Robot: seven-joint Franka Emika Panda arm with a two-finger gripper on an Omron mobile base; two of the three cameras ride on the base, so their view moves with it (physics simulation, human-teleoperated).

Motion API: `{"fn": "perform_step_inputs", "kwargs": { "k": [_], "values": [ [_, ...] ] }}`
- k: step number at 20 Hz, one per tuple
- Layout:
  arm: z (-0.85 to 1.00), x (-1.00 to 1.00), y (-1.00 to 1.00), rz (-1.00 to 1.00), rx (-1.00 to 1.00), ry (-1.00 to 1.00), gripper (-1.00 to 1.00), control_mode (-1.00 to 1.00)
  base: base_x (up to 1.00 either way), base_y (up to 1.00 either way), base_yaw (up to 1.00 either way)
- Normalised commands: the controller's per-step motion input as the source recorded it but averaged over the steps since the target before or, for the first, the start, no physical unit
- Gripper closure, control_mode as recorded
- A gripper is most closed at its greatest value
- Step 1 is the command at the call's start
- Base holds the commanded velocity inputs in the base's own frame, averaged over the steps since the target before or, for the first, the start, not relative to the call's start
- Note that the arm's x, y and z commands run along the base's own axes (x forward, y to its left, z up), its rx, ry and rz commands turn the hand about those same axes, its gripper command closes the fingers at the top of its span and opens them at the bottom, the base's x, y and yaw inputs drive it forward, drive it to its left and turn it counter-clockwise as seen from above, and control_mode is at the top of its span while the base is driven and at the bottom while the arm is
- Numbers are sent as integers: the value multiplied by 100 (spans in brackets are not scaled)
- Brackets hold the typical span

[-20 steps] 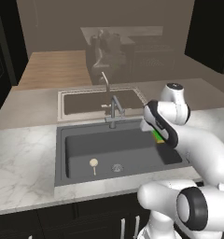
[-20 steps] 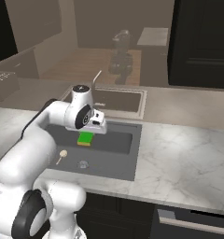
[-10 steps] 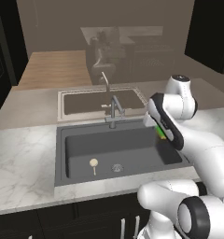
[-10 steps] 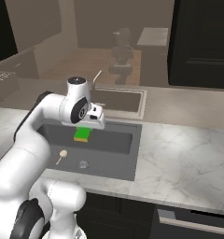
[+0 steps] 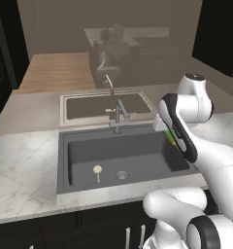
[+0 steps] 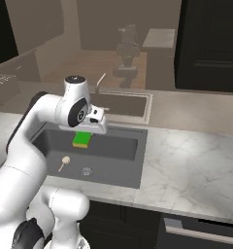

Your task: Pick up the dish brush and sponge from the sink, and place them back in the cabinet, and close the cabinet doors.

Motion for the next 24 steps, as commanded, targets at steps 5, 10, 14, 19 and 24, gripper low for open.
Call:
{"fn": "perform_step_inputs", "kwargs": {
  "k": [5, 10, 14, 19, 24],
  "values": [
    [22, -36, 0, 0, 0, 0, 100, -100, 0, 0, 0],
    [23, -27, 3, 0, 0, 0, 100, -100, 0, 0, 0],
    [23, -21, 14, 0, 0, 0, 100, -100, 0, 0, 0],
    [19, -21, 23, 0, -1, 0, 100, -100, 0, 0, 0],
    [11, -19, 20, 0, -1, 0, 100, -100, 0, 0, 0]
  ]
}}
